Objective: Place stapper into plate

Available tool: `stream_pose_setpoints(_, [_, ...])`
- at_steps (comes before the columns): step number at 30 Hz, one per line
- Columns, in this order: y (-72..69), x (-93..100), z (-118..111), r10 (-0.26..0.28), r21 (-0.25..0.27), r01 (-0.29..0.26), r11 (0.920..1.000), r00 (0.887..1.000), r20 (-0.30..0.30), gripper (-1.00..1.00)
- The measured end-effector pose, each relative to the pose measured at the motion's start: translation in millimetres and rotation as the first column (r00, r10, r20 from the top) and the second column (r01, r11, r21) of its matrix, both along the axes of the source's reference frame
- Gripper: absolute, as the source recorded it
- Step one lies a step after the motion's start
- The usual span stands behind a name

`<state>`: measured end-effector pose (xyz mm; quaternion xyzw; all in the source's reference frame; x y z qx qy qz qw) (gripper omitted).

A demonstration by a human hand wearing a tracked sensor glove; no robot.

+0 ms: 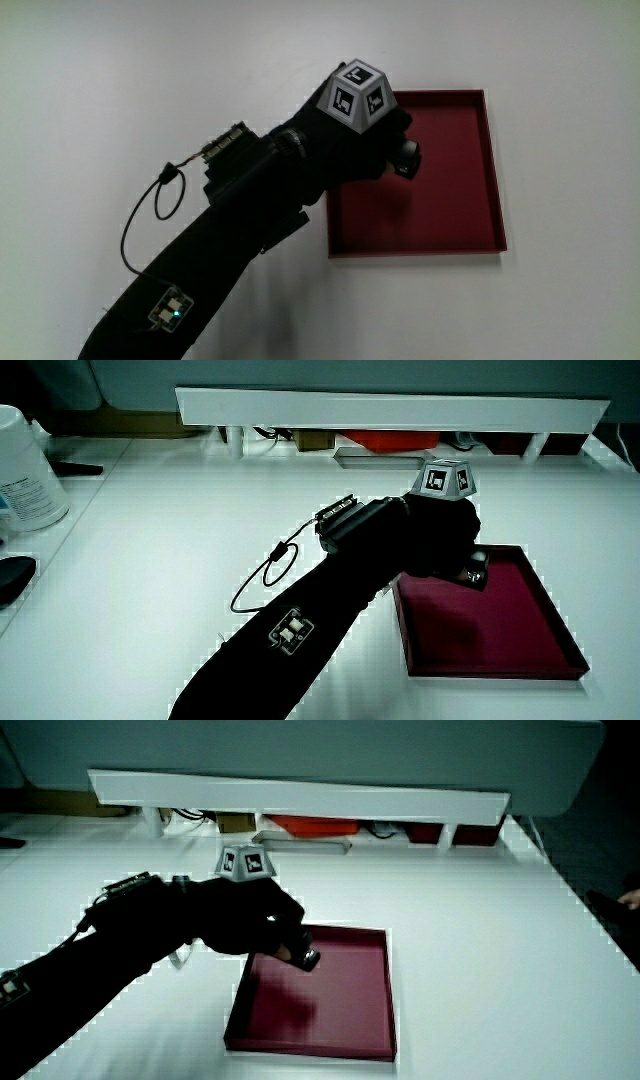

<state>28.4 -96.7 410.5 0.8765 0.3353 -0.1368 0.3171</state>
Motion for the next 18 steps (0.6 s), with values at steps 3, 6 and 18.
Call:
stream_pose_setpoints(3, [5.2,11.2,17.4,0.037,-0.018,-0.037,0.9992,0.999,0.032,0.00])
stream_pose_setpoints(6, [12.1,16.3,22.9,0.048,-0.040,-0.045,0.9982,0.996,0.068,0.00])
stream_pose_setpoints(18, [19.9,21.5,45.2,0.081,-0.081,-0.072,0.9941,0.990,0.113,0.00])
